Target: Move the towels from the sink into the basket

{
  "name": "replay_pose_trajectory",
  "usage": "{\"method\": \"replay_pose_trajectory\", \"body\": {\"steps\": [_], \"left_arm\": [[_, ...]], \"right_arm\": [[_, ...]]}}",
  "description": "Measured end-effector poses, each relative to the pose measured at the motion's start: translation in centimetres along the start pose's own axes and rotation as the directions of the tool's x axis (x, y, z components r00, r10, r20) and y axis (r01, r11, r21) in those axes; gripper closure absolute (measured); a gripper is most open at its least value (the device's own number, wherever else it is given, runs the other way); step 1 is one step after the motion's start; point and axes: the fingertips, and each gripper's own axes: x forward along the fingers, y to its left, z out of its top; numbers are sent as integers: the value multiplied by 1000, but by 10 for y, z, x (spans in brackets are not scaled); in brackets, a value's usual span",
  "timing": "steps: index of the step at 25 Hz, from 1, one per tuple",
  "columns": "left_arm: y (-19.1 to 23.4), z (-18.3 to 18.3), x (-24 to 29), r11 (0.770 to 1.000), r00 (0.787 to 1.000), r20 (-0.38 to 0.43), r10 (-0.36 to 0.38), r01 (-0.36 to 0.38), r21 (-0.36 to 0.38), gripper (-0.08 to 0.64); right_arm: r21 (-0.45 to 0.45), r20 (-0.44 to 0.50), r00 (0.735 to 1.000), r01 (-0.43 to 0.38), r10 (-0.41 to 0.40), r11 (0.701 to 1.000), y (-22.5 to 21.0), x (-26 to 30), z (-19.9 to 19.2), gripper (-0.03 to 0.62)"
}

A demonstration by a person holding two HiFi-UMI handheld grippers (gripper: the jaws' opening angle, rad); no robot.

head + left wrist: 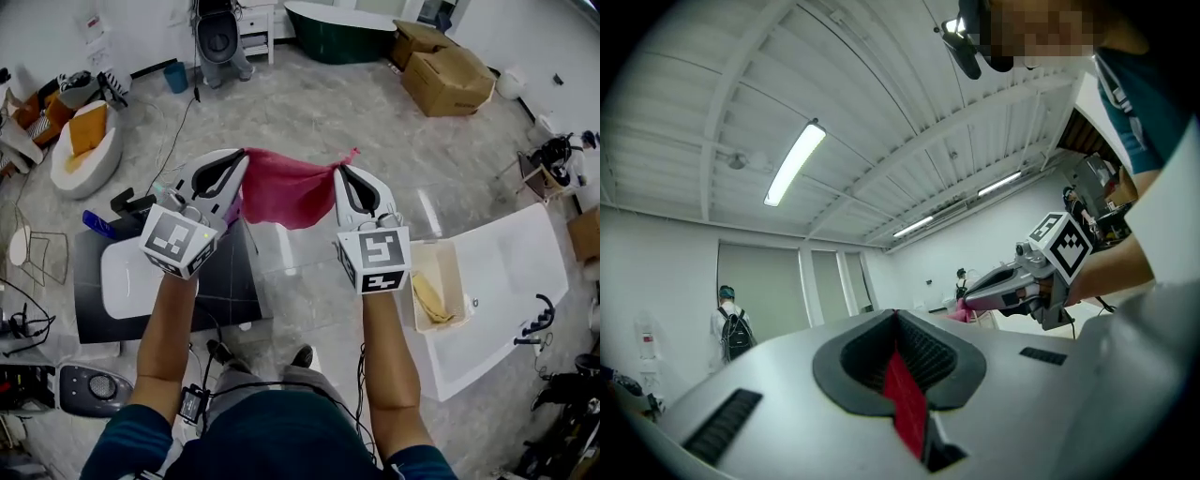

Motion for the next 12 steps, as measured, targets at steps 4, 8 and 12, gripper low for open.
{"method": "replay_pose_trajectory", "body": {"steps": [4,8,12], "left_arm": [[-35,14,35,998,999,12,-53,52,19,549],[-63,20,64,993,993,16,-114,113,31,549],[-88,29,93,985,986,22,-166,166,37,549]], "right_arm": [[12,1,999,48,-48,999,-40,-25,-7,575],[23,-7,995,101,-101,995,-72,-46,-17,575],[28,-17,989,149,-149,988,-104,-66,-22,575]]}}
